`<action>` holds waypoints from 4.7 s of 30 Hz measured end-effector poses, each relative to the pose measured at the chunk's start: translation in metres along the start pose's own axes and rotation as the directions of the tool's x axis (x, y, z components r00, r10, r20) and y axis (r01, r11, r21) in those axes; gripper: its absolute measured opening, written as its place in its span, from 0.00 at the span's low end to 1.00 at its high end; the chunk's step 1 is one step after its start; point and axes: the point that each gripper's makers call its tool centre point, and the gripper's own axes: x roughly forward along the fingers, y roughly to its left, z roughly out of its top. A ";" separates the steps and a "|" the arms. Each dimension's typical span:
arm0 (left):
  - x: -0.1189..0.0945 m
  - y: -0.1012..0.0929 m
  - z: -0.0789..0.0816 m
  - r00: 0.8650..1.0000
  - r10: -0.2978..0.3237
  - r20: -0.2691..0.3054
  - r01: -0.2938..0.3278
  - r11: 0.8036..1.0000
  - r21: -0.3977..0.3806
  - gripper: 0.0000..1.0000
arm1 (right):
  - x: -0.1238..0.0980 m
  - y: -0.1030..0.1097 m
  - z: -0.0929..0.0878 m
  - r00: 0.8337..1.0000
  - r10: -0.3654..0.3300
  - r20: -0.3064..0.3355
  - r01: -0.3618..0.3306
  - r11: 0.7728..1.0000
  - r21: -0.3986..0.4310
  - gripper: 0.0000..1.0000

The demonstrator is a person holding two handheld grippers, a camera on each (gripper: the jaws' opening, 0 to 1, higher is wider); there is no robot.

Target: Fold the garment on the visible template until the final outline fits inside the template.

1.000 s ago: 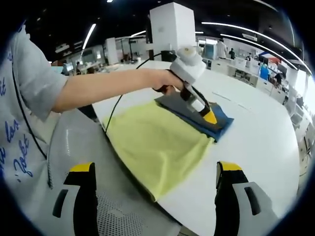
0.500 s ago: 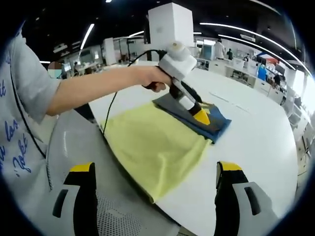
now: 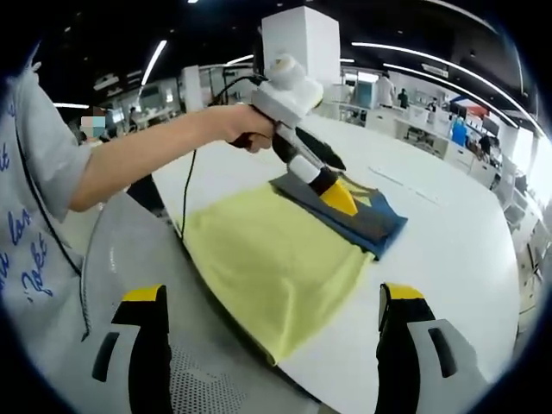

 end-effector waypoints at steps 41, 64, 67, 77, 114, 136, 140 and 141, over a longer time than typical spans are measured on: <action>-0.097 0.002 -0.029 1.000 -0.014 0.008 0.014 1.000 0.008 0.99 | 0.007 -0.003 0.018 0.996 -0.085 0.017 0.085 0.996 -0.014 1.00; -0.156 0.007 -0.038 0.998 0.018 0.059 -0.019 1.000 0.020 0.99 | 0.005 -0.014 0.030 0.985 -0.170 0.030 0.170 0.985 -0.002 1.00; -0.162 0.010 -0.040 0.998 0.026 0.064 -0.027 0.999 0.017 0.99 | 0.003 -0.016 0.030 0.983 -0.182 0.027 0.182 0.983 -0.002 1.00; -0.173 0.006 -0.051 0.998 0.015 0.061 -0.016 1.000 0.011 0.99 | -0.002 -0.014 0.032 0.978 -0.207 0.026 0.207 0.978 0.007 1.00; -0.224 0.020 -0.087 0.992 0.121 0.031 -0.120 0.992 -0.048 0.99 | -0.009 -0.016 0.020 0.976 -0.216 -0.017 0.217 0.976 0.021 1.00; -0.236 0.013 -0.117 0.988 0.147 0.048 -0.140 0.983 -0.121 0.99 | -0.006 -0.005 0.007 0.976 -0.213 -0.040 0.215 0.975 0.056 1.00; -0.238 0.011 -0.127 0.987 0.157 0.041 -0.149 0.978 -0.145 0.99 | -0.004 -0.002 0.004 0.978 -0.202 -0.048 0.204 0.977 0.062 1.00; -0.238 0.010 -0.128 0.987 0.154 0.040 -0.146 0.978 -0.149 0.99 | -0.004 -0.002 0.003 0.979 -0.199 -0.050 0.202 0.977 0.064 1.00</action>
